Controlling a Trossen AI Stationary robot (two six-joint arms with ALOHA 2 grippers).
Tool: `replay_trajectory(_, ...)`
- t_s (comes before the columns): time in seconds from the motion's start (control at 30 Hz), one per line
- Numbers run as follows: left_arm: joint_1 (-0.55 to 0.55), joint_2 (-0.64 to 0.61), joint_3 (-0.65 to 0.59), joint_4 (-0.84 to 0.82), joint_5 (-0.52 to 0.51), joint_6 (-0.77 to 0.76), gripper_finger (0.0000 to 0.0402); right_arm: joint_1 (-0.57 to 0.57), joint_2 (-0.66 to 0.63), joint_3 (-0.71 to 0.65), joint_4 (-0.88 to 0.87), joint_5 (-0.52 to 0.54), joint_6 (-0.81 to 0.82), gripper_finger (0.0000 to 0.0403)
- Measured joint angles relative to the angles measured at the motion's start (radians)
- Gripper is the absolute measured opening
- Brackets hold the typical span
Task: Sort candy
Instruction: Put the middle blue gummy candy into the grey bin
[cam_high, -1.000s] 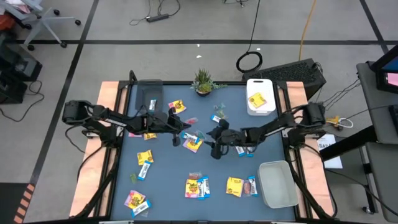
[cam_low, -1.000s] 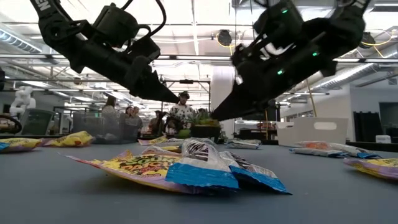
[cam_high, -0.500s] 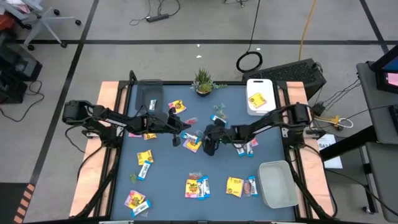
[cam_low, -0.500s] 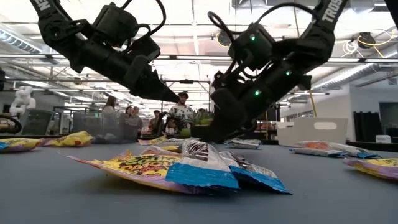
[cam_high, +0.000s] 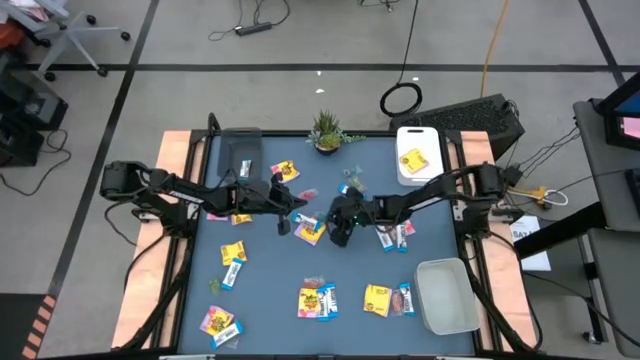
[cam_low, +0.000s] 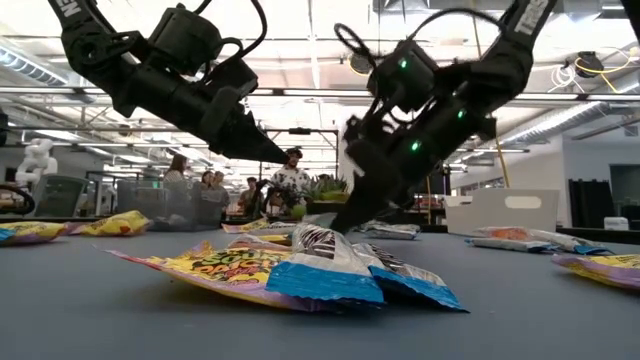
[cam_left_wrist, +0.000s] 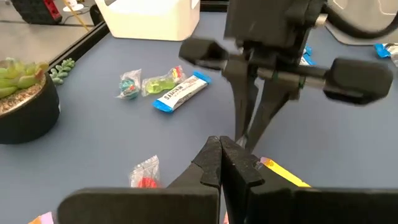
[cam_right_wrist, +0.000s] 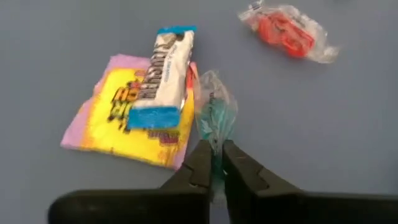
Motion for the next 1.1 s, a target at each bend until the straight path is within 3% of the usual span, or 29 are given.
replay_trajectory(0.17, 0.000, 0.000, 0.000, 0.006, 0.000, -0.005, 0.0002, 0.016, -0.165, 0.000, -0.192, -0.006, -0.002, 0.0021)
replay_trajectory(0.37, 0.000, 0.000, 0.000, 0.005, 0.000, -0.003, 0.0002, 0.080, -0.447, 0.001, -0.538, -0.105, 0.085, 0.0021)
replay_trajectory(0.53, 0.000, 0.000, 0.000, 0.005, 0.000, -0.003, 0.0002, 0.176, -0.661, 0.001, -0.848, -0.207, 0.271, 0.0019)
replay_trajectory(0.7, 0.000, 0.000, 0.000, 0.005, 0.000, -0.002, 0.0002, 0.294, -0.830, 0.001, -1.087, -0.230, 0.527, 0.0019)
replay_trajectory(0.87, 0.000, 0.000, 0.000, 0.003, 0.004, 0.001, 0.0002, 0.408, -0.919, 0.001, -1.262, -0.314, 0.822, 0.0020)
replay_trajectory(1.1, 0.000, 0.000, 0.000, 0.002, 0.004, 0.001, 0.0002, 0.519, -0.895, -0.001, -1.408, -0.434, 1.062, 0.0020)
